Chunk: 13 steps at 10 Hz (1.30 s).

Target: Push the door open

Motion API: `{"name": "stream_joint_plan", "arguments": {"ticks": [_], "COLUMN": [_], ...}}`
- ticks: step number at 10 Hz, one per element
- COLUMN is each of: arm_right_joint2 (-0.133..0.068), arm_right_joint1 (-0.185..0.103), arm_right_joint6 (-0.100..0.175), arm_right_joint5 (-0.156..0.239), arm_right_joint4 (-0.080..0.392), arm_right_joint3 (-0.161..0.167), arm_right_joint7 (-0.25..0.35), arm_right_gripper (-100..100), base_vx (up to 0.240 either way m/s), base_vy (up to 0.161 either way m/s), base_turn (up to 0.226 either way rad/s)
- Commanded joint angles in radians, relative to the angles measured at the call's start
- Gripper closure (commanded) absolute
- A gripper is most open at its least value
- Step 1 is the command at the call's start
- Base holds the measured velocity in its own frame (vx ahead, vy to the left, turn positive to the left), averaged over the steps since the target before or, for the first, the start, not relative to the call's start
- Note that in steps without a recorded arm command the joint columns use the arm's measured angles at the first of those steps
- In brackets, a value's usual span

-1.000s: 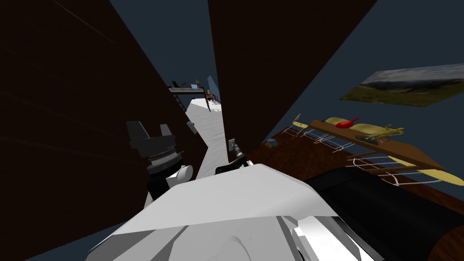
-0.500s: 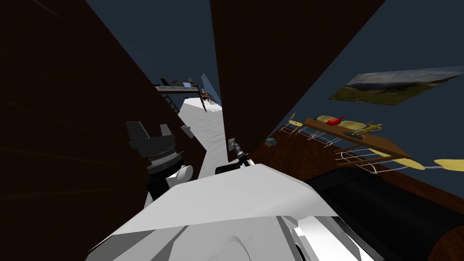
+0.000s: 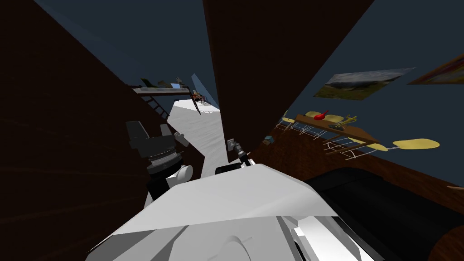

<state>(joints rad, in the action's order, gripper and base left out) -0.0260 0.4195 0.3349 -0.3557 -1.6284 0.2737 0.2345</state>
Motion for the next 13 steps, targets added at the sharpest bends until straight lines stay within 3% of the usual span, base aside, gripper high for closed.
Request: {"name": "stream_joint_plan", "arguments": {"ticks": [1,6,9,13], "arm_right_joint2": [-0.014,-0.021,0.0,-0.016], "arm_right_joint1": [0.014,0.048,0.075,0.044], "arm_right_joint6": [0.005,0.016,0.025,0.02], "arm_right_joint5": [-0.001,-0.004,-0.007,-0.001], "arm_right_joint4": [-0.01,-0.035,-0.055,-0.031], "arm_right_joint3": [0.007,0.023,0.037,0.024], "arm_right_joint7": [0.005,0.018,0.027,0.019], "arm_right_gripper": [-100,-100,-100,-100], "base_vx": [-0.025,-0.181,-0.21,0.091], "base_vy": [0.052,-0.012,0.0,0.035], "base_turn": [-0.062,-0.008,-0.02,0.012]}}
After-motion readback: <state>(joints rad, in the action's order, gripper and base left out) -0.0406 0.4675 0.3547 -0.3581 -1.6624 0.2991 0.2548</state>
